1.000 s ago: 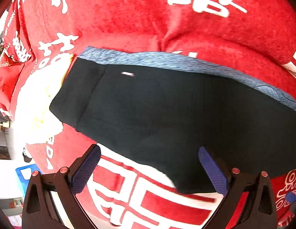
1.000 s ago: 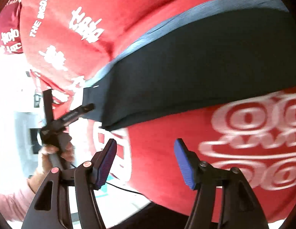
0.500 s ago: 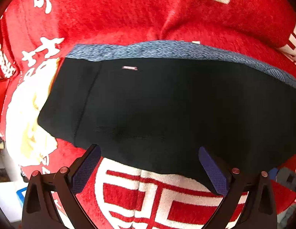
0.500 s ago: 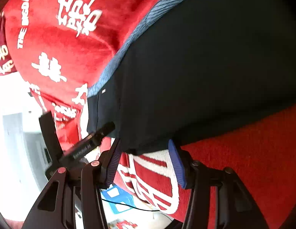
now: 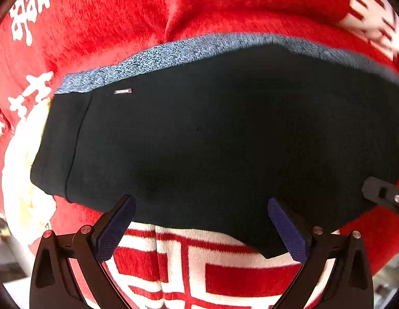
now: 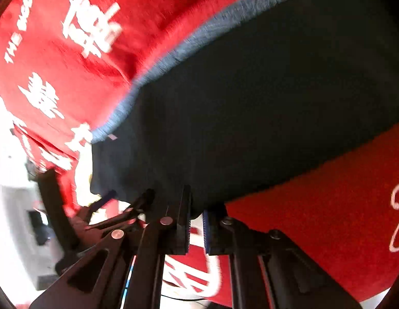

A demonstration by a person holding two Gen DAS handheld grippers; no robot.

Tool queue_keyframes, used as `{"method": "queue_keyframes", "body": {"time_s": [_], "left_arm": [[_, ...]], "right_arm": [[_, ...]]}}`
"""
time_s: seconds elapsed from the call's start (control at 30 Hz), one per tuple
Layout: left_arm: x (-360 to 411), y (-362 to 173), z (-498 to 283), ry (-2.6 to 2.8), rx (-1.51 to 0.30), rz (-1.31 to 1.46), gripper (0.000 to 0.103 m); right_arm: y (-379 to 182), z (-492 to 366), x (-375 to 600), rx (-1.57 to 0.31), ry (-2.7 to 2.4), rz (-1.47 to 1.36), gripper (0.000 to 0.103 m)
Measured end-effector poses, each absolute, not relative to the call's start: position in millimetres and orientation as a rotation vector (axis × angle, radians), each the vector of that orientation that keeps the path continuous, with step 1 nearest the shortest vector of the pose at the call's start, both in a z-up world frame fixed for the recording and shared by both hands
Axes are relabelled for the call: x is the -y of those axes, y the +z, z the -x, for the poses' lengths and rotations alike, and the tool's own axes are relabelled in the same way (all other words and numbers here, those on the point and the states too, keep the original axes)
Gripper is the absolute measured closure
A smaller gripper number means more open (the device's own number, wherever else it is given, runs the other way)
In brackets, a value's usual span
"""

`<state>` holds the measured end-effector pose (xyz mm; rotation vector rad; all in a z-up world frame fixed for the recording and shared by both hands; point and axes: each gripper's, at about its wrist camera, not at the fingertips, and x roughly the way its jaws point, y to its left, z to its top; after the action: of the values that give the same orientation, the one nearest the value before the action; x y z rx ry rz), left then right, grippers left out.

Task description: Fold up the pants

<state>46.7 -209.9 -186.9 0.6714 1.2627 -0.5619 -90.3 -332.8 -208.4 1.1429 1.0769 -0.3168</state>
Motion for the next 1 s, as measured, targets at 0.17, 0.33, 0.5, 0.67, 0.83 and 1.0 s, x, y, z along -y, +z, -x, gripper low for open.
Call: {"method": "queue_keyframes", "body": {"time_s": [0.17, 0.33, 0.5, 0.67, 0.83, 1.0], "left_arm": [[206, -189, -49, -0.550, -1.275, -0.626, 0.000], [212, -184, -45, -0.568, -1.201, -0.726, 0.000], [227, -168, -62, -0.543, -1.217, -0.665, 0.000], [274, -165, -97, -0.512, -1.173, -0.622, 0.000], [304, -191, -135, -0.420, -1.181, -0.583, 0.000], [309, -208, -153, -0.354, -1.181, -0.562, 0.000]], "right_arm": [[-213, 101, 334, -1.043, -0.299, -1.121, 0.094], [-197, 126, 345, -1.097, -0.358, -1.081, 0.065], [-160, 155, 377, -1.059, -0.466, -0.951, 0.065], [-152, 142, 425, -1.050, -0.563, -0.849, 0.065], [-160, 117, 456, -1.073, -0.580, -0.739, 0.065], [-181, 108, 484, -1.117, -0.597, -0.654, 0.069]]}}
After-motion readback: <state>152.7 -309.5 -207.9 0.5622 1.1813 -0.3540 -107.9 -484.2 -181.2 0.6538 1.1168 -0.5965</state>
